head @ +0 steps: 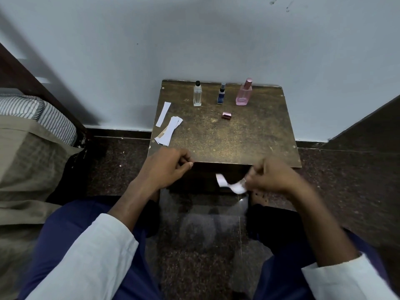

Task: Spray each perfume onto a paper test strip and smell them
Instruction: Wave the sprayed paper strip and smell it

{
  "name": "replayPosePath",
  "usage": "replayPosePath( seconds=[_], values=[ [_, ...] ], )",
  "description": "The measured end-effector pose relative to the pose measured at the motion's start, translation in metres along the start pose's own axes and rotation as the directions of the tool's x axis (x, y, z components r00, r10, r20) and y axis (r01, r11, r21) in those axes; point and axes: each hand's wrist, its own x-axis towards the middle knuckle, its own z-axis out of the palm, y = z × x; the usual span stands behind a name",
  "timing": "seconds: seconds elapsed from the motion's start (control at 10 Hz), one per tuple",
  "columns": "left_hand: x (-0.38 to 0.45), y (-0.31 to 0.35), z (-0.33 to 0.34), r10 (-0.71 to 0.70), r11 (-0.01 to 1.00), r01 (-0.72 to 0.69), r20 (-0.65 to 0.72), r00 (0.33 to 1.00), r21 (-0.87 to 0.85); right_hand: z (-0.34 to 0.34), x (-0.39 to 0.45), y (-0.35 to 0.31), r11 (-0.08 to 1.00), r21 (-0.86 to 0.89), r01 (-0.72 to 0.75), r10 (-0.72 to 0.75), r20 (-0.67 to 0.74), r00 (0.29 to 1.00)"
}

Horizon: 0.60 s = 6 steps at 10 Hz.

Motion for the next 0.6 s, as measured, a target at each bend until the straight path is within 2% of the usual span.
replayPosePath(
  seconds=[0.1, 0.2, 0.3, 0.4, 0.5, 0.6],
  values=[
    [0.001, 0.002, 0.002, 0.007, 1.0, -0.007, 0.002, 1.0, -0.003, 0.011, 0.002, 0.001, 0.996, -0.087, 0.011, -0.014, -0.033, 0.999],
    [0.002, 0.003, 0.003, 0.02, 1.0, -0.02, 0.014, 1.0, -0.005, -0.002, -0.015, -0.014, 0.561, 0.816, 0.141, -0.463, 0.168, 0.87],
    [0.002, 0.005, 0.002, 0.018, 1.0, -0.018, 0.011, 1.0, 0.001, -0.01, -0.02, -0.026, 0.057, 0.99, -0.127, -0.735, 0.128, 0.666],
    [0.002, 0.006, 0.001, 0.009, 1.0, -0.009, 0.005, 1.0, 0.015, -0.004, -0.001, -0.004, 0.795, 0.599, 0.092, -0.218, 0.14, 0.966],
    [0.002, 0.005, 0.004, 0.029, 0.999, -0.028, -0.024, 0.999, 0.026, 0.012, 0.014, 0.014, 0.889, -0.455, -0.052, -0.016, -0.145, 0.989],
    [0.003, 0.008, 0.006, 0.128, 0.984, -0.11, -0.124, 0.984, 0.14, 0.008, 0.01, 0.006, 0.987, 0.042, 0.158, -0.155, -0.061, 0.986]
  ],
)
